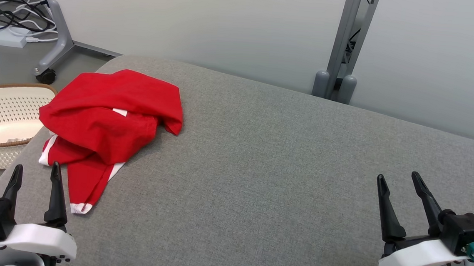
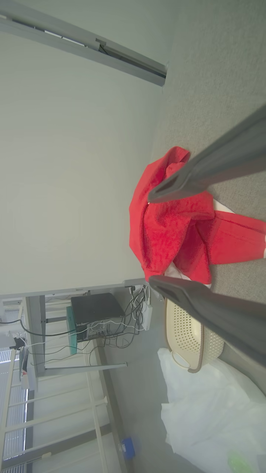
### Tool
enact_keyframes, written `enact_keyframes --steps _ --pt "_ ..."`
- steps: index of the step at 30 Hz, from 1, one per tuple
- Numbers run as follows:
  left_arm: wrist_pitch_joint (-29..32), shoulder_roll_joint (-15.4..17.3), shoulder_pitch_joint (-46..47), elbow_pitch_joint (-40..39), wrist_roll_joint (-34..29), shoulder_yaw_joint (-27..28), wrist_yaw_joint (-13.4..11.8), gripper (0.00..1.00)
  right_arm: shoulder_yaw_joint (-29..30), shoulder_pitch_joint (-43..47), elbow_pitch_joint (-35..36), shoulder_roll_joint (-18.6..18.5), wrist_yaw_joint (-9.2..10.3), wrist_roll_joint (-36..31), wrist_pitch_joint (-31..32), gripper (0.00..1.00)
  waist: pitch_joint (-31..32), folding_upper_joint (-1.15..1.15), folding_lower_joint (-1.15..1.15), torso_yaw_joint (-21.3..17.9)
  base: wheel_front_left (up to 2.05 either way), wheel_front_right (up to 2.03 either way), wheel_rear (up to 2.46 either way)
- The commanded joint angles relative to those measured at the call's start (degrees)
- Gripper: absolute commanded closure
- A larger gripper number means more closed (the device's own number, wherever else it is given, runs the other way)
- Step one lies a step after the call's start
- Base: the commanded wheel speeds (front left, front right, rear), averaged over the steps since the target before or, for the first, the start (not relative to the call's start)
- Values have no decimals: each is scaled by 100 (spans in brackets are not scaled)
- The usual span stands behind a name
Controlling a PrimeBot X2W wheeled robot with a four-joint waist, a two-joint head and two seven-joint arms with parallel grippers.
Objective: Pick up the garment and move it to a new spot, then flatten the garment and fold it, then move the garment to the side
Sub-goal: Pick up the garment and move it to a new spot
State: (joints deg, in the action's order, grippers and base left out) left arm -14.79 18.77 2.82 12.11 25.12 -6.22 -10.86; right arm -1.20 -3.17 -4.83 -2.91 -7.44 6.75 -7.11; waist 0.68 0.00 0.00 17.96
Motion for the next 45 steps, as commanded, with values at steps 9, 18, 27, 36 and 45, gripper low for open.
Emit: enact_keyframes --steps 9,18,27,36,45 --pt "-37 -303 43 -102 -471 303 167 0 -9 38 -26 -13 -9 55 -45 0 21 0 0 40 0 0 0" --pt "-38 -433 29 -28 -719 427 295 0 -28 36 -40 -13 -9 74 -56 0 21 0 0 61 0 0 0" --pt "-38 -458 167 124 -843 531 419 0 2 44 -27 -13 -9 84 -64 0 -11 0 0 73 0 0 0" --pt "407 -48 1597 413 -868 505 586 0 -57 -160 123 -15 -9 -48 56 0 -424 0 0 -72 0 0 0" --pt "1076 207 2959 2231 -474 606 943 0 -240 -486 296 -122 -9 -121 185 0 -1113 0 0 -495 0 0 0"
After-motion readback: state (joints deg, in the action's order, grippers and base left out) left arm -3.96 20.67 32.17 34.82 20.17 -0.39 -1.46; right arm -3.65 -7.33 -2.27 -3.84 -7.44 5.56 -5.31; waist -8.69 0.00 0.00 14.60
